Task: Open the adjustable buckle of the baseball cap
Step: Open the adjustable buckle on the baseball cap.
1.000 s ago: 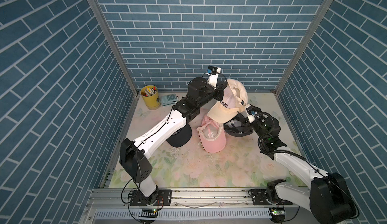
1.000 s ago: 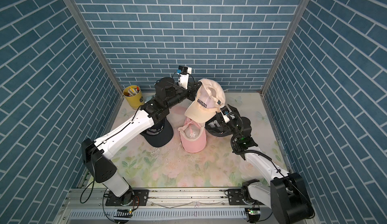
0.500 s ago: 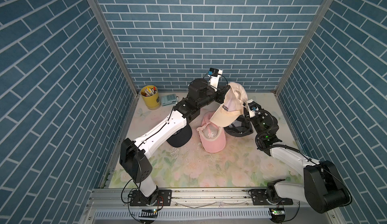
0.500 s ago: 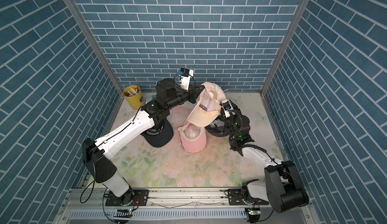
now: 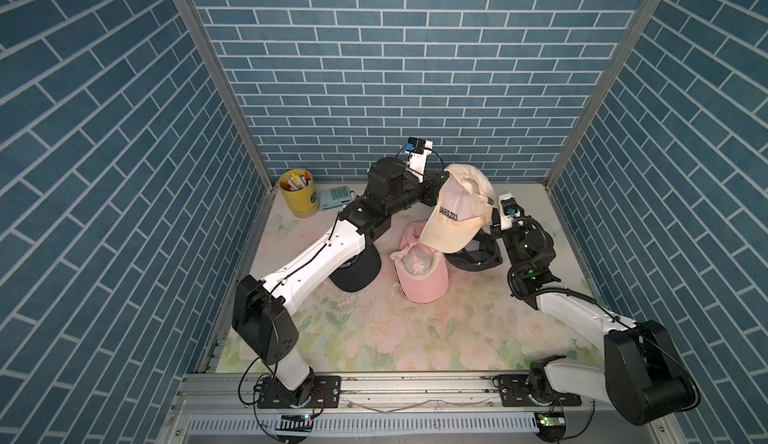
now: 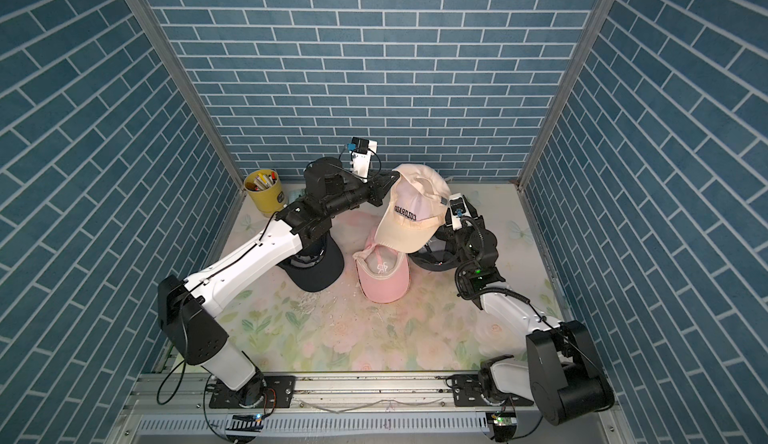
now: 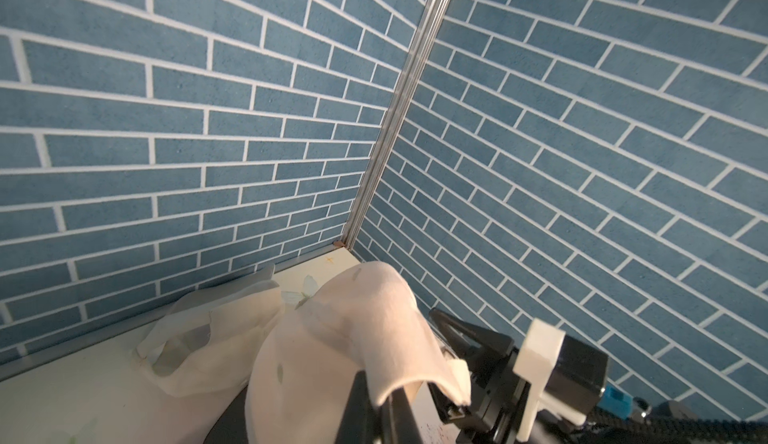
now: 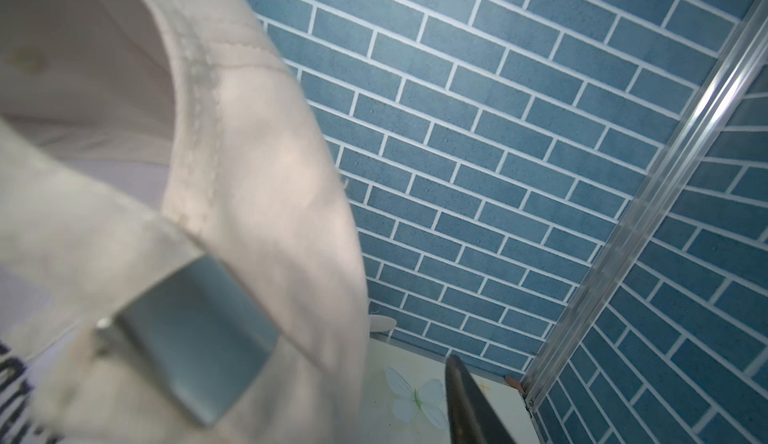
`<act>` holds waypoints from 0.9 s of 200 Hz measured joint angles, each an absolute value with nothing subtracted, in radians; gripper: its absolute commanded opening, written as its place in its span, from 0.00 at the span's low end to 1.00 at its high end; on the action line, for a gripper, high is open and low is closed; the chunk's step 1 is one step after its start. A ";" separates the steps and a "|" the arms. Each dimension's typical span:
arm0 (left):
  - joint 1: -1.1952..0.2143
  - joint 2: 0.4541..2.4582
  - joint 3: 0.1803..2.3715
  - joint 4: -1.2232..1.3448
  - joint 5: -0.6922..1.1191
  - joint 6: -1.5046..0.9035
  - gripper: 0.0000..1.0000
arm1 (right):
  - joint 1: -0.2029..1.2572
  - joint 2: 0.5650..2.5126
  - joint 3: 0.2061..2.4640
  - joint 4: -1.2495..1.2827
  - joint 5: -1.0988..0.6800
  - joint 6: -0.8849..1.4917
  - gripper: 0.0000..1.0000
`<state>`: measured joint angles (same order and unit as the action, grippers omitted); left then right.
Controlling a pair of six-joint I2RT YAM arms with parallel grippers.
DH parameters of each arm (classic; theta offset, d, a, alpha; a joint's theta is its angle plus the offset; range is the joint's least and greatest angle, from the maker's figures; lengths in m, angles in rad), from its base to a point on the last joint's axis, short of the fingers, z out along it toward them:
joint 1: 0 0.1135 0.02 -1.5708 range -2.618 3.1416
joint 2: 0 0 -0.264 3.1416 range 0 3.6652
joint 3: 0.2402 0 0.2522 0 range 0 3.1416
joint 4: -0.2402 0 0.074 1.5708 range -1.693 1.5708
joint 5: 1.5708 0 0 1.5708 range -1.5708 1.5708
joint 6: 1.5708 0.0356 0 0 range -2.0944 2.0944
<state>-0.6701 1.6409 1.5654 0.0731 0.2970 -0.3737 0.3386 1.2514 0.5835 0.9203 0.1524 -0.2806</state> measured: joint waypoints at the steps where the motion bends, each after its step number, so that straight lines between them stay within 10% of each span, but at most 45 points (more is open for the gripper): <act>1: -0.670 1.640 1.564 0.073 0.297 -0.374 0.00 | 0.339 1.251 0.583 0.920 0.153 -0.279 0.36; 137: -0.616 1.576 1.349 0.154 0.313 -0.437 0.00 | 0.312 1.222 0.637 0.868 0.078 -0.191 0.00; 180: -0.604 1.592 1.357 0.144 0.360 -0.428 0.60 | 0.302 1.188 0.746 0.709 -0.025 -0.219 0.00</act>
